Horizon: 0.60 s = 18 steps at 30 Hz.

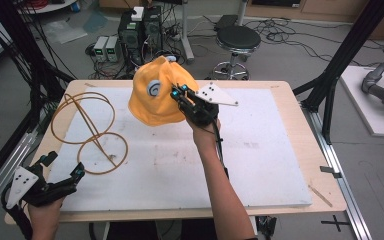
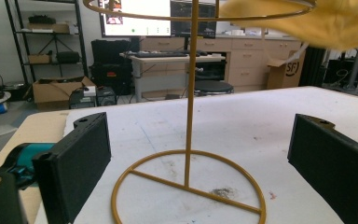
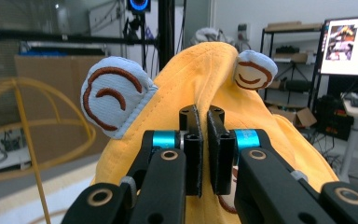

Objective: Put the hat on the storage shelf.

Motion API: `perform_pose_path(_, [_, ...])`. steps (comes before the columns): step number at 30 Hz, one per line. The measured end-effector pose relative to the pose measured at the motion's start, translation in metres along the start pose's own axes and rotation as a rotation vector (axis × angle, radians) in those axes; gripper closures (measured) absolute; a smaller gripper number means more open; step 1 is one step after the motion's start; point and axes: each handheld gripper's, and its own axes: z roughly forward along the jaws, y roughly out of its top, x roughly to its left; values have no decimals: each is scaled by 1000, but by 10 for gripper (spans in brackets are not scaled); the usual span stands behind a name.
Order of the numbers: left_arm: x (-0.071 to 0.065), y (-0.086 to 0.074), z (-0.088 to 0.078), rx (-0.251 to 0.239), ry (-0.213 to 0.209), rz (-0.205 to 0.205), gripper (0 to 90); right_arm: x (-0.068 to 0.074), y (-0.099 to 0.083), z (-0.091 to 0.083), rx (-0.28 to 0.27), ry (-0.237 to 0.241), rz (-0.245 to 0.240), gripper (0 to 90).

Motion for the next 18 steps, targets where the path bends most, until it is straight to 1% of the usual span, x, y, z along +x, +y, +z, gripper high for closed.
perform_pose_path(1, [1, 0, 0, -2, -2, 1, 62, 1, 9, 0, -19, 5, 6, 872])
perform_pose_path(2, [1, 0, 0, -2, -2, 1, 62, 2, 14, 0, -28, 7, 9, 872])
perform_pose_path(3, [1, 0, 0, -3, -1, 0, 62, 2, 14, 0, -28, 7, 9, 872])
perform_pose_path(4, [1, 0, -1, -3, 0, -2, 62, 5, 24, 0, -48, 12, 21, 872])
perform_pose_path(6, [1, 0, -1, -5, 2, -2, 62, 8, 33, 2, -66, 19, 24, 872])
perform_pose_path(7, [1, 0, -1, -6, 2, -2, 62, 8, 33, 2, -66, 19, 24, 872])
perform_pose_path(8, [1, 0, -1, -8, 1, -4, 62, 10, 37, 3, -75, 22, 24, 872])
perform_pose_path(9, [1, 1, -1, -8, 0, -2, 62, 15, 46, 5, -89, 33, 22, 872])
perform_pose_path(11, [1, 1, -2, -9, -3, 1, 62, 21, 53, 8, -105, 52, 25, 872])
perform_pose_path(14, [1, 1, -2, -15, -13, 4, 62, 30, 62, 14, -130, 80, 46, 872])
perform_pose_path(16, [1, 1, -2, -18, -20, 7, 62, 36, 67, 18, -135, 101, 62, 872])
perform_pose_path(18, [0, 1, -2, -24, -27, 8, 62, 43, 70, 23, -134, 116, 64, 871])
